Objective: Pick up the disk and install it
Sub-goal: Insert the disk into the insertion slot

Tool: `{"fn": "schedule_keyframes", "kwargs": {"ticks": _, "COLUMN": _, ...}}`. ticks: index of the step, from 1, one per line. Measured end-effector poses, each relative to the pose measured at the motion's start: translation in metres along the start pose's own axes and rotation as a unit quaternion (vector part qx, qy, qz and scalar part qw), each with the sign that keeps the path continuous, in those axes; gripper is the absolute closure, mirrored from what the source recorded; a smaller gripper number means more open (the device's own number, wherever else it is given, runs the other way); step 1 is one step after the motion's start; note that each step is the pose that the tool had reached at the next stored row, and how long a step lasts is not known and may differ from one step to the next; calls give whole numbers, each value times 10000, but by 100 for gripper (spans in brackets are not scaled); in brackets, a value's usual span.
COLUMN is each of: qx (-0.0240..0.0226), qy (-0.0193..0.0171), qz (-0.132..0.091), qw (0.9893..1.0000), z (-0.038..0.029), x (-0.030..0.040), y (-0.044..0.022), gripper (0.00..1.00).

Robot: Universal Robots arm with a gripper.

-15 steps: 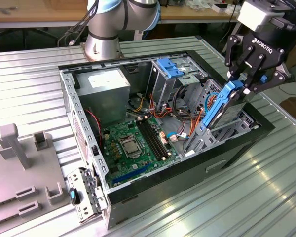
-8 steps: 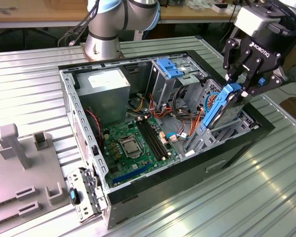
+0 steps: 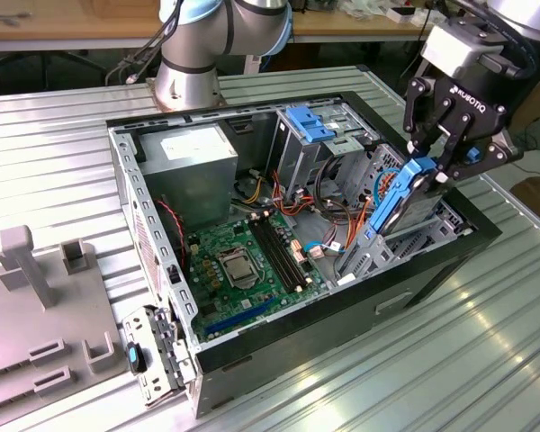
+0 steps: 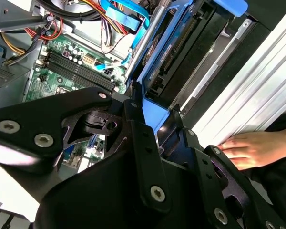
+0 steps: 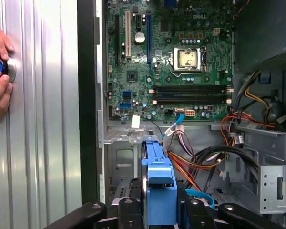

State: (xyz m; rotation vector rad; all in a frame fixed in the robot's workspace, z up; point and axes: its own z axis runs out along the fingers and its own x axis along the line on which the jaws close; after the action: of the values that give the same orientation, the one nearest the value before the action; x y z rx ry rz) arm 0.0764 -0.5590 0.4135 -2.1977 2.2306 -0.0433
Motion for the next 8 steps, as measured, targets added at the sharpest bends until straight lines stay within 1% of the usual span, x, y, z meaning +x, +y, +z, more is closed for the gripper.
{"fn": "schedule_keyframes", "kwargs": {"ticks": 2, "qx": 0, "qy": 1, "qz": 0, "qw": 10000, "z": 17, "x": 0, "y": 0, "gripper": 63}}
{"fn": "schedule_keyframes", "kwargs": {"ticks": 6, "qx": 0, "qy": 0, "qz": 0, "qw": 10000, "z": 75, "x": -1, "y": 2, "gripper": 63}}
{"fn": "schedule_keyframes", "kwargs": {"ticks": 8, "qx": 0, "qy": 0, "qz": 0, "qw": 10000, "z": 89, "x": -1, "y": 2, "gripper": 63}}
